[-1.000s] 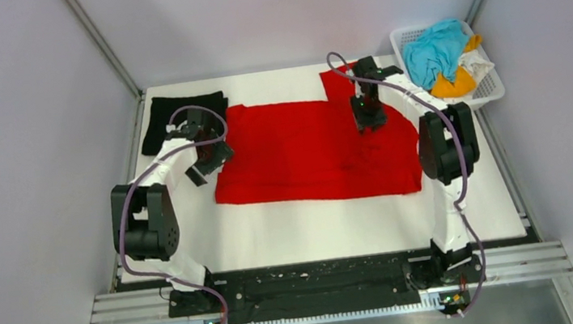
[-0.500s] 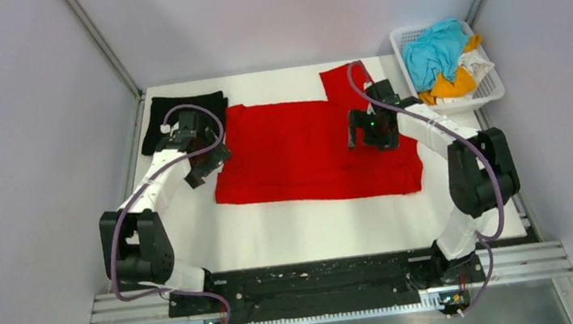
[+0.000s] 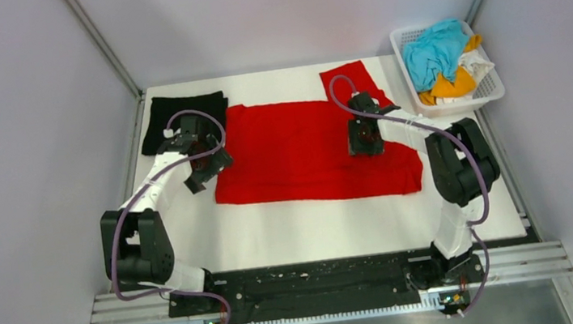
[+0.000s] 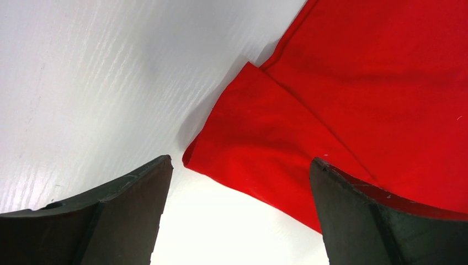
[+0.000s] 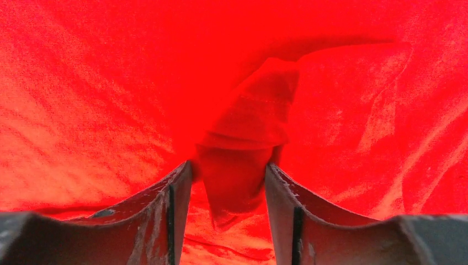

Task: Fold and stack the t-shirts
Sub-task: Fold the flattened tshirt in 1/3 of the way

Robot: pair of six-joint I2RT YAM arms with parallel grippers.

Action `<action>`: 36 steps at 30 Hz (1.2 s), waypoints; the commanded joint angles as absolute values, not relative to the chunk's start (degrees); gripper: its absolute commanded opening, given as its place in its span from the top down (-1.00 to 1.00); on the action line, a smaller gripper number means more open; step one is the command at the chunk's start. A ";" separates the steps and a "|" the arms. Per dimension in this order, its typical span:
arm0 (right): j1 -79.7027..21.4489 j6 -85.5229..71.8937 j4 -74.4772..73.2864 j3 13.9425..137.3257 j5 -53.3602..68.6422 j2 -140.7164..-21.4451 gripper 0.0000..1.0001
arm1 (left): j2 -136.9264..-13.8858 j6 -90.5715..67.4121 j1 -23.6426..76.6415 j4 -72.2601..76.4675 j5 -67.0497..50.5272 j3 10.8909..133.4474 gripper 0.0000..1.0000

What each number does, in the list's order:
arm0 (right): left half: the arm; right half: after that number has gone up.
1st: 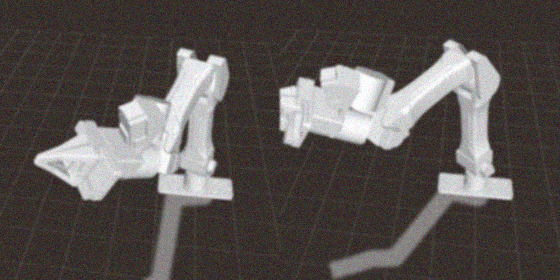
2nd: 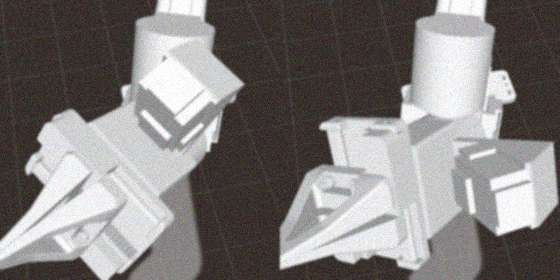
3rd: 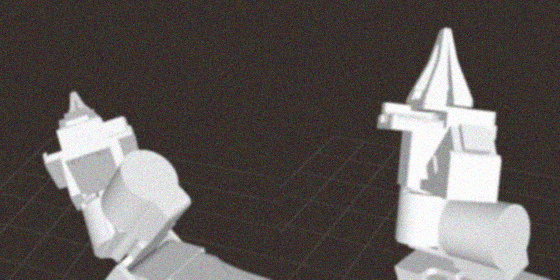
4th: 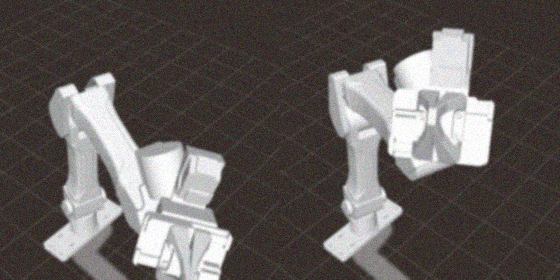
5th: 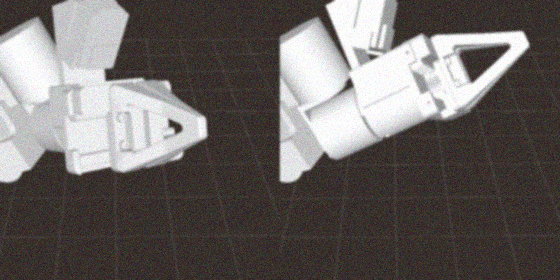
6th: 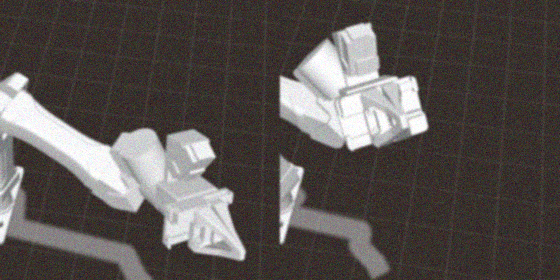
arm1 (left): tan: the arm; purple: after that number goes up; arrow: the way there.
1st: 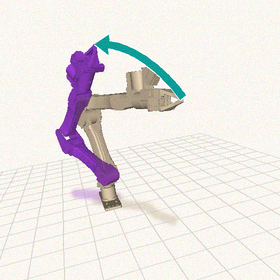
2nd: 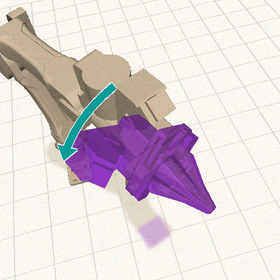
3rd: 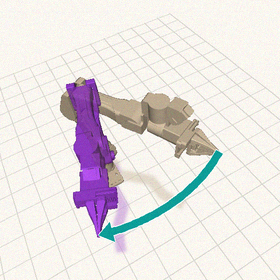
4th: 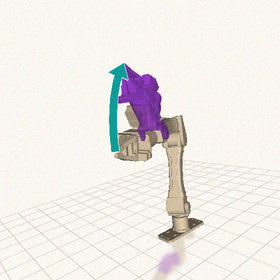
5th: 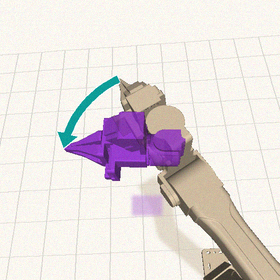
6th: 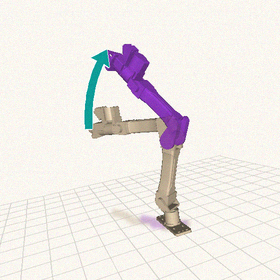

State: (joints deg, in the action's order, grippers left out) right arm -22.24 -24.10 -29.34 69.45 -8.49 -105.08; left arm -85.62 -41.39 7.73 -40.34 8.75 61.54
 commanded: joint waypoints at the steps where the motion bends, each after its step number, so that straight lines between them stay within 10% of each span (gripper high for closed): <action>1: -22.40 -26.12 -27.99 71.65 -10.72 -104.55 0.14 | -83.21 -40.12 7.47 -40.19 10.21 61.42 -0.97; 9: -22.47 -27.77 -27.82 72.10 -10.18 -102.90 0.94 | -84.39 -40.04 7.47 -39.64 9.37 61.60 -0.97; 20: -22.34 -40.90 -25.27 80.79 -2.91 -109.71 0.90 | -85.40 -40.01 7.47 -39.64 8.52 62.23 -0.98; 26: -22.31 -45.28 -18.57 85.00 -2.28 -115.70 0.33 | -85.26 -39.84 7.49 -40.14 7.85 62.57 -0.98; 32: -22.33 -32.79 -18.57 88.65 -2.25 -113.57 -0.85 | -84.62 -39.51 7.50 -40.08 7.06 62.27 -0.98; 36: -22.40 -28.87 -18.26 82.45 -3.12 -107.20 -0.97 | -85.20 -39.41 7.56 -38.50 4.21 62.30 -0.97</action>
State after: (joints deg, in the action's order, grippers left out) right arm -22.28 -35.07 -20.75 85.12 -1.98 -115.42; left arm -85.65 -40.27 7.73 -40.47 6.85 61.54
